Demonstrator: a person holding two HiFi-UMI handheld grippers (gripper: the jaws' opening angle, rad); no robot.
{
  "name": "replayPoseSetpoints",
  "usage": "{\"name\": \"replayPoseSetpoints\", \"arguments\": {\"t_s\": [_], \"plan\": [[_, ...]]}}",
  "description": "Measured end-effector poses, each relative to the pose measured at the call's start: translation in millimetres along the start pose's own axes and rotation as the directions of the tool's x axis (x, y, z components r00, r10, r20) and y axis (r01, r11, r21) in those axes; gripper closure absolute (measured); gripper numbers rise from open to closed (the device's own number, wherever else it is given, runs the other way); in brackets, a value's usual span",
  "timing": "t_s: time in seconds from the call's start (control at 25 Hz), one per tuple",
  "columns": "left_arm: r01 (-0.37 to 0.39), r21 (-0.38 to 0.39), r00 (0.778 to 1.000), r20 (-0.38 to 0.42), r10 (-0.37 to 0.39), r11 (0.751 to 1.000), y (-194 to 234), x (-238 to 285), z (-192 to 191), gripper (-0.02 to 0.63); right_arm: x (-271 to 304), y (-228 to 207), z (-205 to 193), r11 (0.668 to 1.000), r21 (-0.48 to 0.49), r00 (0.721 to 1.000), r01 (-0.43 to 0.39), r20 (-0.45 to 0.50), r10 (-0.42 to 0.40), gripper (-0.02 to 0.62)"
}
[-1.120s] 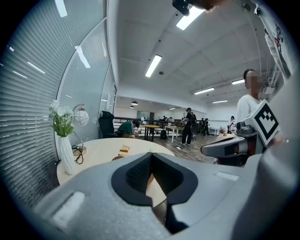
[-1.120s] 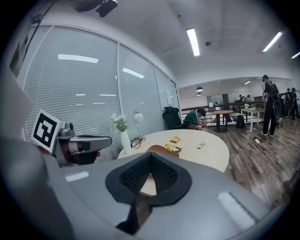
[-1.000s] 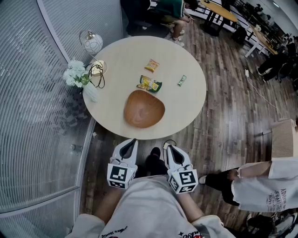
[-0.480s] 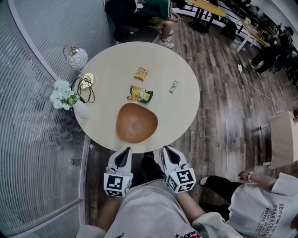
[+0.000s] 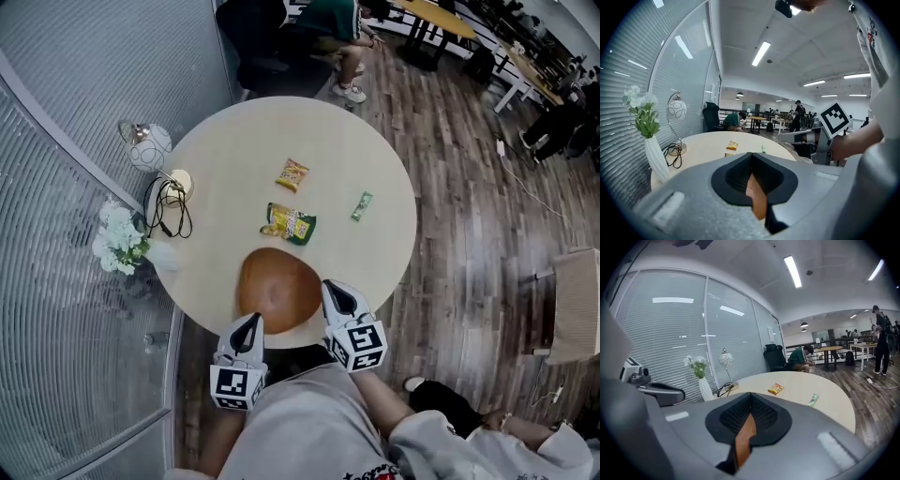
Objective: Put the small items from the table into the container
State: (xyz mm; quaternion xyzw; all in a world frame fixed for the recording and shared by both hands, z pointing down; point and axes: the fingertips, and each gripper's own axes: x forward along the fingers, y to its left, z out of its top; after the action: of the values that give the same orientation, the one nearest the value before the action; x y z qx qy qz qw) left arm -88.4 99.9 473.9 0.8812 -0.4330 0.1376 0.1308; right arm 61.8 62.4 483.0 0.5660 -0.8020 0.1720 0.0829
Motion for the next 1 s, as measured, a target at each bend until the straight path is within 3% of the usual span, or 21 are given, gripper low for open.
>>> {"name": "replayPoseSetpoints", "arguments": {"t_s": [0.32,0.76,0.96,1.0], "plan": [[-0.098,-0.036,0.994,-0.049,0.097,0.994,24,30,3,0.618,83,-34,2,0.992,-0.069,0.993,-0.102,-0.071,0.097,0.592],[-0.132,-0.056,0.989,-0.080,0.128,0.990,35,47,4,0.618,175,-54,-34,0.961,-0.182,0.959,-0.207,-0.230,0.163,0.590],[-0.139,-0.062,0.986,-0.096,0.133,0.988,41,49,2,0.618,220,-56,-69,0.949,-0.210,0.934,-0.235,-0.320,0.160,0.474],[-0.145,-0.063,0.985,-0.101,0.138,0.987,43,48,1,0.618,229,-57,-76,0.948,-0.223,0.932,-0.228,-0.330,0.146,0.415]]}}
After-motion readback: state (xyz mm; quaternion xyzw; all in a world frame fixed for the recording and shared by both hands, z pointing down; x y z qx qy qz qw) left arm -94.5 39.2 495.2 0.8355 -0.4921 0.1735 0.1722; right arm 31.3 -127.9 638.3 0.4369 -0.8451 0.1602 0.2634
